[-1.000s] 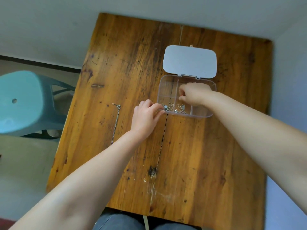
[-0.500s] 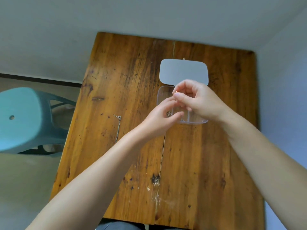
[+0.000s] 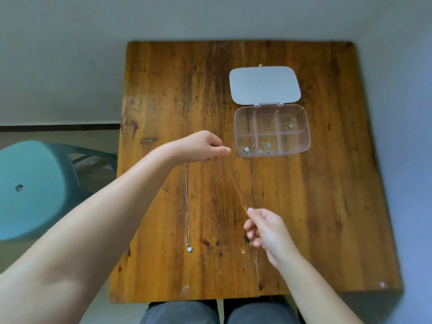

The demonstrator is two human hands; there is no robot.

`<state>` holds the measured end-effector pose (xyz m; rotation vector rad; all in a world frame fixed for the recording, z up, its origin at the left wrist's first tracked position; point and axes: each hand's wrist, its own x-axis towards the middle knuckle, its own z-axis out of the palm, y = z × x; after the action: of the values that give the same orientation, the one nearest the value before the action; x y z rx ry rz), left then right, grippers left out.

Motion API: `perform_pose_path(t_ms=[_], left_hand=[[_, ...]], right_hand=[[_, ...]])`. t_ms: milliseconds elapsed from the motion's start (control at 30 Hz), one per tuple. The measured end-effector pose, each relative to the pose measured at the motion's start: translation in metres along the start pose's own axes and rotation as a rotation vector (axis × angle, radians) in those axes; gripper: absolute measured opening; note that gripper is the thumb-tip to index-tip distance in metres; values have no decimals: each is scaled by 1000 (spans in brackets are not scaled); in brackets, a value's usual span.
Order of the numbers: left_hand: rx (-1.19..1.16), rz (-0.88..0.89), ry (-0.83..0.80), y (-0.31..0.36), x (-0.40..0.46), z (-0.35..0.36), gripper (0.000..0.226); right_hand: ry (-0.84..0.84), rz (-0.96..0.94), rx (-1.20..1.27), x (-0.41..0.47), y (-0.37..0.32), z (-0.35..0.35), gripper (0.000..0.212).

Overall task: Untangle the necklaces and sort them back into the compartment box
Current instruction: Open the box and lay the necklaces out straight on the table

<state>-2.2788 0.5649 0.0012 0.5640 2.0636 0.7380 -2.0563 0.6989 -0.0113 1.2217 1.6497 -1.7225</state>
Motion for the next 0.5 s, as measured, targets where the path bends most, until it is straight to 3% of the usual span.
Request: perform_pose_path(t_ms=[100,200,333,500], left_hand=[[440,160,-33,-10,11,14,37],[708,357,0,-23,16,31,32],[897,442,-7,-39,20,49,29],[932,440,78,-56,16,60,31]], right_hand=[[31,132,56,-14,33,41,18],[80,194,65,-18,56,73,18],[114,154,-47,-18,73,90,22],[109,87,-388,-15,75,86,32]])
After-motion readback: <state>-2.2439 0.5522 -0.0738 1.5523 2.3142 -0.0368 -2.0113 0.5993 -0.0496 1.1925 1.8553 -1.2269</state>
